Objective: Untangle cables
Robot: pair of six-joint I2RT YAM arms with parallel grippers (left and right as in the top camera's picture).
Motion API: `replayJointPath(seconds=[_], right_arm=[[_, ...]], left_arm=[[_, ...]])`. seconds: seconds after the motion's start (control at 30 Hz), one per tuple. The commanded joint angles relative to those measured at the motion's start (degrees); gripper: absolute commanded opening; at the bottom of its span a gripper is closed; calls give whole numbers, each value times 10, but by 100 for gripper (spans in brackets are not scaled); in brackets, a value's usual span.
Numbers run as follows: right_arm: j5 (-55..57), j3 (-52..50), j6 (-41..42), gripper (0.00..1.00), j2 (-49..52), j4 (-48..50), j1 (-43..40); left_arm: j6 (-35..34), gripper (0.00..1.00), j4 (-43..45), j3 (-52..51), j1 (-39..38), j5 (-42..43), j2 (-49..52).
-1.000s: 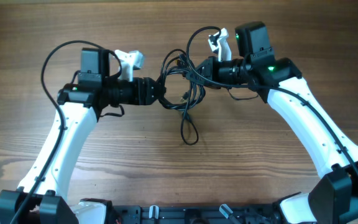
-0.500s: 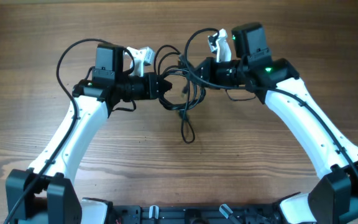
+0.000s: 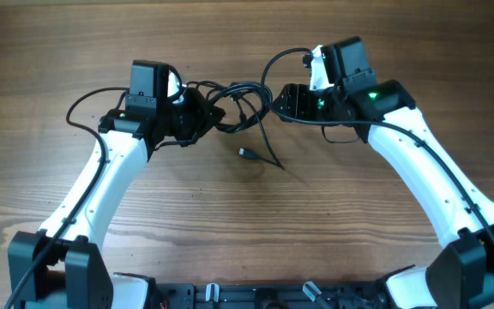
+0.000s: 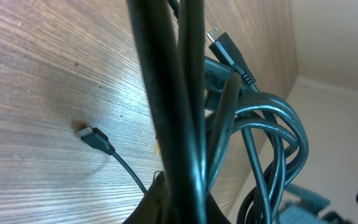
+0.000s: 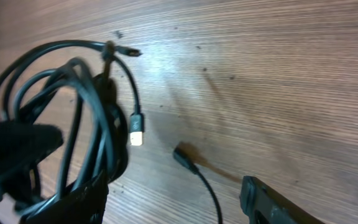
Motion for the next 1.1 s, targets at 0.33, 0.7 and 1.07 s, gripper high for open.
replayJointPath(seconds=[0.33,0.7,1.07], right_arm=[[-93,32,-129,57,-63,5,24],[-65,32,71,52,-39,48,55],[-78,32,150,53,-5,88,70]], left_arm=[[-292,4,-3,0,5,-3,1],[-522,4,-3,0,5,90,1],[-605,4,-3,0,5,165,1]])
